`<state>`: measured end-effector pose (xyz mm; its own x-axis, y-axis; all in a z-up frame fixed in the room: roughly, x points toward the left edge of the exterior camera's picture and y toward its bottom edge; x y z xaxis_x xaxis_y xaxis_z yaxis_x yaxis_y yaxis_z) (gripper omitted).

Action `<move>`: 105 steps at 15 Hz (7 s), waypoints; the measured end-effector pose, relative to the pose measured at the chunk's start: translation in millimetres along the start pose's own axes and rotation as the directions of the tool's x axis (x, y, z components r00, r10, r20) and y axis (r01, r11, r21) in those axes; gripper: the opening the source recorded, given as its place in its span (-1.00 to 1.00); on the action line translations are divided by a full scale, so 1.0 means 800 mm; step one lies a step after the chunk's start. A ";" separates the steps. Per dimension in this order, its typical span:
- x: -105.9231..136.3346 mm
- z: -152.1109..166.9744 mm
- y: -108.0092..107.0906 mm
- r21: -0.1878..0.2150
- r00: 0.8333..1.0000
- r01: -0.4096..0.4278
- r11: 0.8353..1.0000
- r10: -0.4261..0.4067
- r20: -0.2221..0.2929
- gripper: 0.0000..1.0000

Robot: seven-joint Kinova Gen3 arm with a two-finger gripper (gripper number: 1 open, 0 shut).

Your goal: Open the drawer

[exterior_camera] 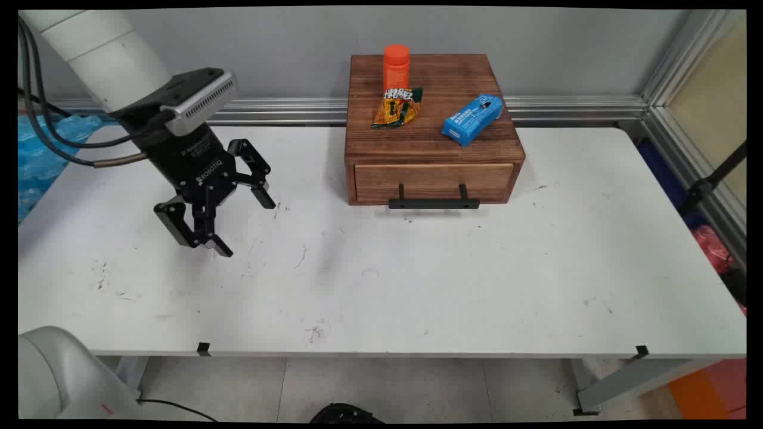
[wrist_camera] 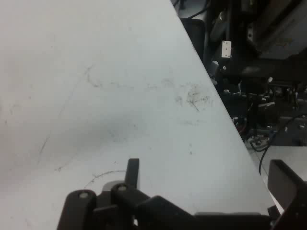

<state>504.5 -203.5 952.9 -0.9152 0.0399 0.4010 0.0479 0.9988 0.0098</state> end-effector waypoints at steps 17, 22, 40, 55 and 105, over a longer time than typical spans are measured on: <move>0.067 0.069 -0.076 0.155 0.921 0.387 0.909 -0.371 -0.122 1.00; 0.099 0.113 -0.111 0.199 0.885 0.462 0.864 -0.439 -0.153 1.00; 0.175 0.265 -0.199 0.298 0.851 0.525 0.798 -0.505 -0.147 1.00; 0.193 0.325 -0.213 0.314 0.846 0.525 0.791 -0.524 -0.095 1.00; 0.290 0.352 0.016 0.122 0.912 0.410 0.904 -0.411 -0.022 1.00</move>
<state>180.0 -173.8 788.1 -0.8449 -0.3743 0.3821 -0.3810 0.9226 0.0612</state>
